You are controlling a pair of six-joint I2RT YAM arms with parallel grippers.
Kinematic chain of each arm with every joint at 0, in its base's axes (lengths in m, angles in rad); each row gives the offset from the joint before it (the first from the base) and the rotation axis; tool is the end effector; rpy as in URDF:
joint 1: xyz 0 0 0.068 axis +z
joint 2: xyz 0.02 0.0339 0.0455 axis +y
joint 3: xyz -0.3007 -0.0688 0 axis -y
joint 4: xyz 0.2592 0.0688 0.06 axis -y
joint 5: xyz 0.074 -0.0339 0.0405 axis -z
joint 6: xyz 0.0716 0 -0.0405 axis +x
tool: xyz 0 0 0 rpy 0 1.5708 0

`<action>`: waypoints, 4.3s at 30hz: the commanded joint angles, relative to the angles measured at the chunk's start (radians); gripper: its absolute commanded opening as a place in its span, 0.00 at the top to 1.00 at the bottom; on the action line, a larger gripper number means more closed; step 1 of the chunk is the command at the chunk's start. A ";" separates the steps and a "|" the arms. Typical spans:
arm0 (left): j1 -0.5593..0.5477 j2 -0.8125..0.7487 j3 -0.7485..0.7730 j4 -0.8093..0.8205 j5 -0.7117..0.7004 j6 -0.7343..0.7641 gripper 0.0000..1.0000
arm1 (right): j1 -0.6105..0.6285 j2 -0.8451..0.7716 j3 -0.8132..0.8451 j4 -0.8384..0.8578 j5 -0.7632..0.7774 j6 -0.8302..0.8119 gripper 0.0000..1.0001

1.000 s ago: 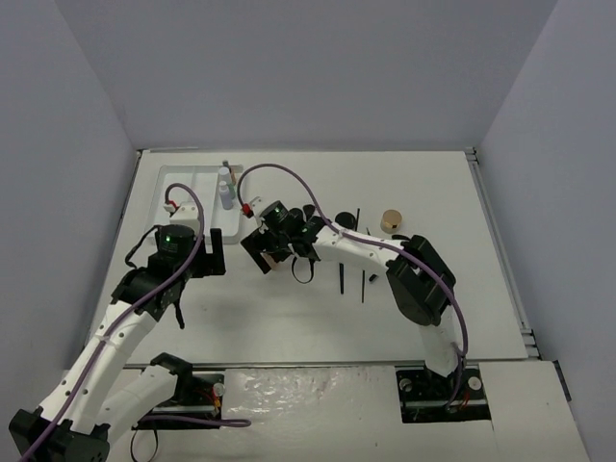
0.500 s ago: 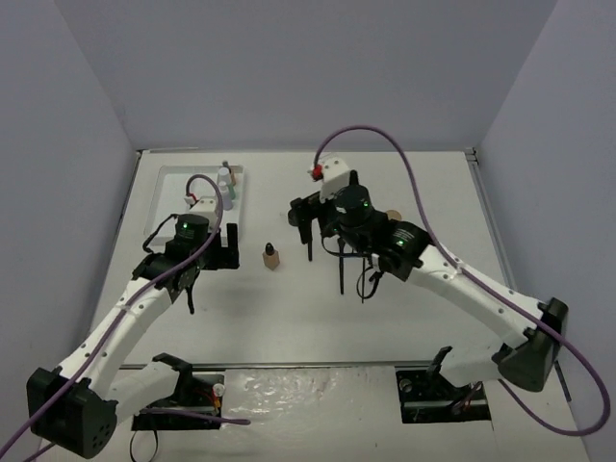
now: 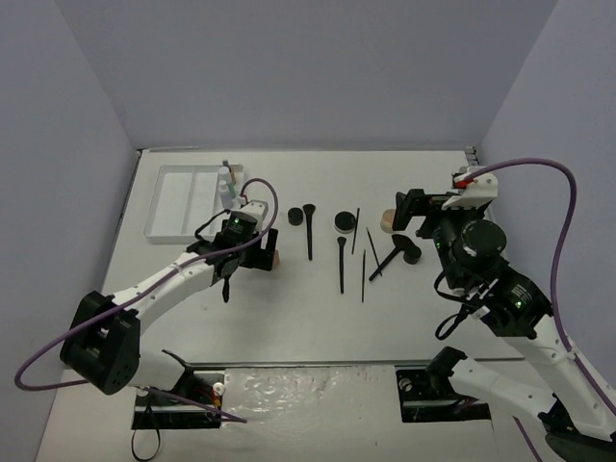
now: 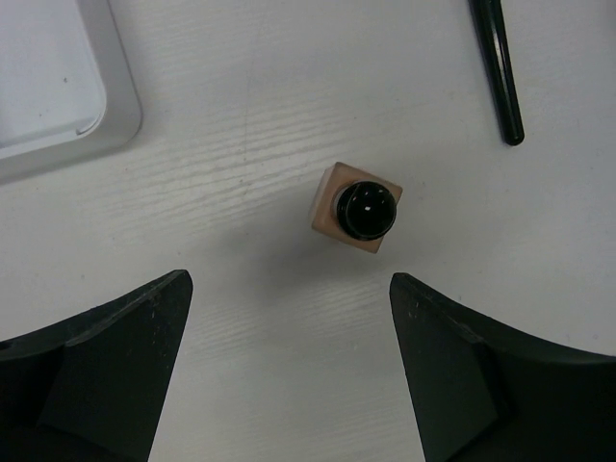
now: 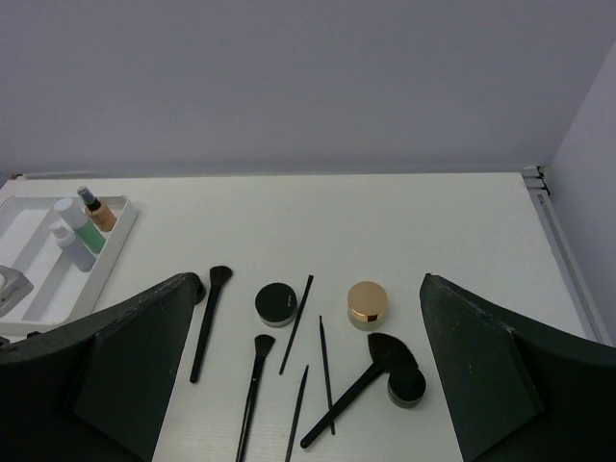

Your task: Organize the makeup

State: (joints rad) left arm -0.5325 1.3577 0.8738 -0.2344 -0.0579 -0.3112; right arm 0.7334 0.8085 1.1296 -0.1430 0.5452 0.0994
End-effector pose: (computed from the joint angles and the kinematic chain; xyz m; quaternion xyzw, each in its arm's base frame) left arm 0.2806 -0.1606 0.2442 0.0886 0.9059 -0.1452 0.3878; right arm 0.1530 0.0878 0.4937 0.0037 0.6513 0.1409 0.7456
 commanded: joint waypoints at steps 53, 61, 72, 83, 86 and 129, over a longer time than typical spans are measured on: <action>0.262 0.147 0.401 0.046 0.000 0.094 0.98 | -0.004 -0.020 0.006 -0.010 0.075 -0.034 0.00; 0.337 0.252 0.424 0.131 0.058 0.098 0.98 | -0.004 -0.013 0.001 -0.010 0.058 -0.051 0.00; 0.383 0.359 0.387 0.256 0.102 0.092 0.97 | -0.005 -0.005 -0.008 -0.009 0.056 -0.061 0.00; 0.385 0.420 0.375 0.279 0.102 0.099 0.89 | -0.006 -0.005 -0.017 -0.007 0.049 -0.047 0.00; 0.385 0.414 0.362 0.280 0.098 0.095 0.70 | -0.005 0.001 -0.014 -0.009 0.045 -0.052 0.00; -0.148 0.714 0.851 -0.256 -0.158 -0.327 0.40 | -0.008 -0.069 -0.045 -0.013 0.006 -0.032 0.00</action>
State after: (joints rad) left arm -0.6700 2.0763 1.6369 -0.4737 -0.1932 -0.6125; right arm 0.7322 0.7369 1.0866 -0.2089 0.5446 0.0559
